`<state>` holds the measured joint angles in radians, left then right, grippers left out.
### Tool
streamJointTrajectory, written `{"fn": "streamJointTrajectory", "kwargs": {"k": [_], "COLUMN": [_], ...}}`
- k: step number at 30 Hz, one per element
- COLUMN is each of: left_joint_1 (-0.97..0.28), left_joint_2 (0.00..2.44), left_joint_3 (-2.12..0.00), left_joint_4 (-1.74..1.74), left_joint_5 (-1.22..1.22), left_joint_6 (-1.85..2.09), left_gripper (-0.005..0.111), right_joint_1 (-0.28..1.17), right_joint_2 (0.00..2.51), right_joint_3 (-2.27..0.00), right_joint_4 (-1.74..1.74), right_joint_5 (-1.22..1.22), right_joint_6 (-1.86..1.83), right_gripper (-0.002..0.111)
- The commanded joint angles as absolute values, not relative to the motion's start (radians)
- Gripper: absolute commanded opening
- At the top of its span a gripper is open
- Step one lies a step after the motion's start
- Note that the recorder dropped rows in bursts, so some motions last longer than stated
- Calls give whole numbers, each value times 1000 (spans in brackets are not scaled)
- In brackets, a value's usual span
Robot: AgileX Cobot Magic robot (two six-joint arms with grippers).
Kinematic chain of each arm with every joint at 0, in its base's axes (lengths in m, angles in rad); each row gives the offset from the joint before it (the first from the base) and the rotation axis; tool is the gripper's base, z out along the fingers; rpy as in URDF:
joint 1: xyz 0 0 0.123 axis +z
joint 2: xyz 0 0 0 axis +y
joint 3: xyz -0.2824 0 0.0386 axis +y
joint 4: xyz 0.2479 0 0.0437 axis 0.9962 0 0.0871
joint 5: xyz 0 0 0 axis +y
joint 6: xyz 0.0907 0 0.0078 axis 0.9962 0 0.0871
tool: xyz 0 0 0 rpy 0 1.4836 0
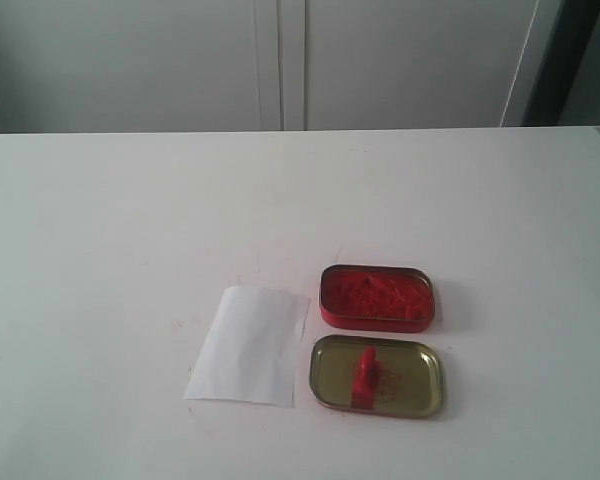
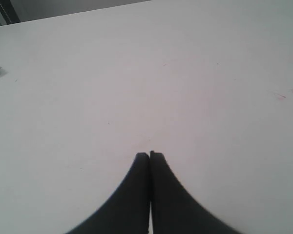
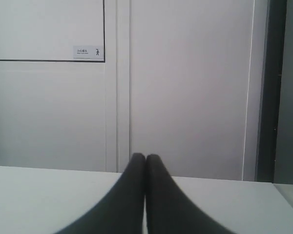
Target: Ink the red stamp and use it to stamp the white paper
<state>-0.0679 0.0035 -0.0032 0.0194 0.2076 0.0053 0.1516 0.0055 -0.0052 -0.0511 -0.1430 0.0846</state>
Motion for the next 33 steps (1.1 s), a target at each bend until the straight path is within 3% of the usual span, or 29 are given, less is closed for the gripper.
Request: {"fn": "streamJointTrajectory", "kwargs": {"k": [1, 13, 33], "left_joint_1": [-67, -67, -67], "left_joint_2": [0, 0, 0], "left_joint_3": [0, 0, 0], "left_joint_4": [17, 17, 17], "left_joint_5": [204, 204, 204], "left_joint_6": [8, 8, 8], "left_gripper": [0, 0, 0], "right_joint_1": [158, 158, 158], "right_joint_2": [0, 91, 607], "right_joint_3": [0, -209, -549], "right_joint_4": [-52, -52, -52], "right_joint_5": [-159, 100, 447], "right_joint_6": [83, 134, 234], "right_gripper": [0, 0, 0]}}
